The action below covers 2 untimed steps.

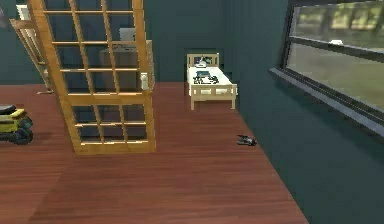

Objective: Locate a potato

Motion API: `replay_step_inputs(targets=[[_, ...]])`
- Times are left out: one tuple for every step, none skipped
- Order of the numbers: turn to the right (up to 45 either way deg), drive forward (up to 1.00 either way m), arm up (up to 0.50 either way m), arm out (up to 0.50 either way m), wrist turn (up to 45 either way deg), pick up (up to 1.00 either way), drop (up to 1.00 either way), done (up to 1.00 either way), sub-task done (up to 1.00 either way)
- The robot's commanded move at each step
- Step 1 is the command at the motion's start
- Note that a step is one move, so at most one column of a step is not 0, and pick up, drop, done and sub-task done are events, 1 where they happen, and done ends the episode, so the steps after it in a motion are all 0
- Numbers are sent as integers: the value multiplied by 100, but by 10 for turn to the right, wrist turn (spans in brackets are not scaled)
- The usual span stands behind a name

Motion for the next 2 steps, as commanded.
replay_step_inputs(targets=[[0, 50, 0, 0, 0, 0, 0, 0, 0], [-90, 0, 0, 0, 0, 0, 0, 0, 0]])
